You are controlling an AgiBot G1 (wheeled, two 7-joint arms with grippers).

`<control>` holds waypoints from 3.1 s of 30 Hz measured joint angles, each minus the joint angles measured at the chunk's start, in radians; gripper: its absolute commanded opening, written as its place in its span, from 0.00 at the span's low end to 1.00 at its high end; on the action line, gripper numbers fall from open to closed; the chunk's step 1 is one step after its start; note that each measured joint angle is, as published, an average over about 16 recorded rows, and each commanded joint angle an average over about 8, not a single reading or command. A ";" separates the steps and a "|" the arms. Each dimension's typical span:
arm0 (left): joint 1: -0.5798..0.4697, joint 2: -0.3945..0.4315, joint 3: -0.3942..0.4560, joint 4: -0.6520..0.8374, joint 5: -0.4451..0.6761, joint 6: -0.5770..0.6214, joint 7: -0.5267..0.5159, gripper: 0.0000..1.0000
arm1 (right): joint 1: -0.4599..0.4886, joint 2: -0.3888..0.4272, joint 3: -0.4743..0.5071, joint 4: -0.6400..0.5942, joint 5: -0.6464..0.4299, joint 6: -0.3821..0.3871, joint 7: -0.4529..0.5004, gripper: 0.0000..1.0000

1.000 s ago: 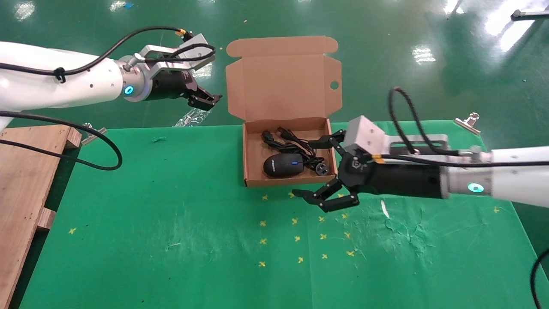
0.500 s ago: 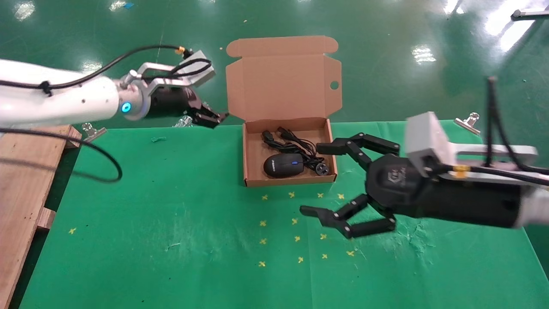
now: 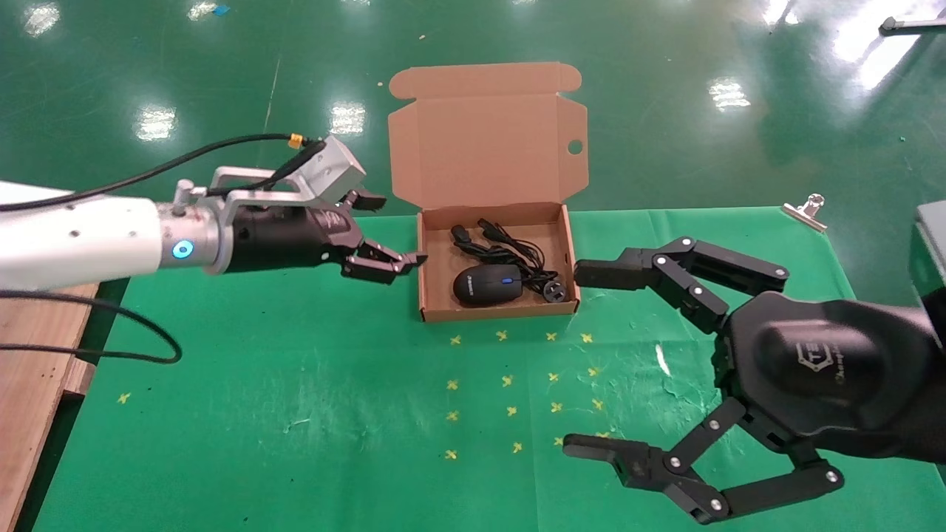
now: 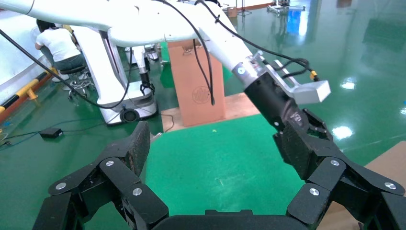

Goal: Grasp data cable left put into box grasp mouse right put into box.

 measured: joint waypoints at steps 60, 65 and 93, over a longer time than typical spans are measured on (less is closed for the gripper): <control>0.461 -0.338 -0.591 -0.385 -0.628 0.566 0.235 1.00 | -0.007 0.011 0.004 0.007 0.021 -0.006 0.000 1.00; 0.458 -0.336 -0.588 -0.383 -0.624 0.562 0.235 1.00 | -0.007 0.011 0.004 0.007 0.021 -0.006 0.000 1.00; 0.453 -0.333 -0.582 -0.379 -0.617 0.557 0.233 1.00 | -0.007 0.011 0.004 0.007 0.021 -0.006 0.000 1.00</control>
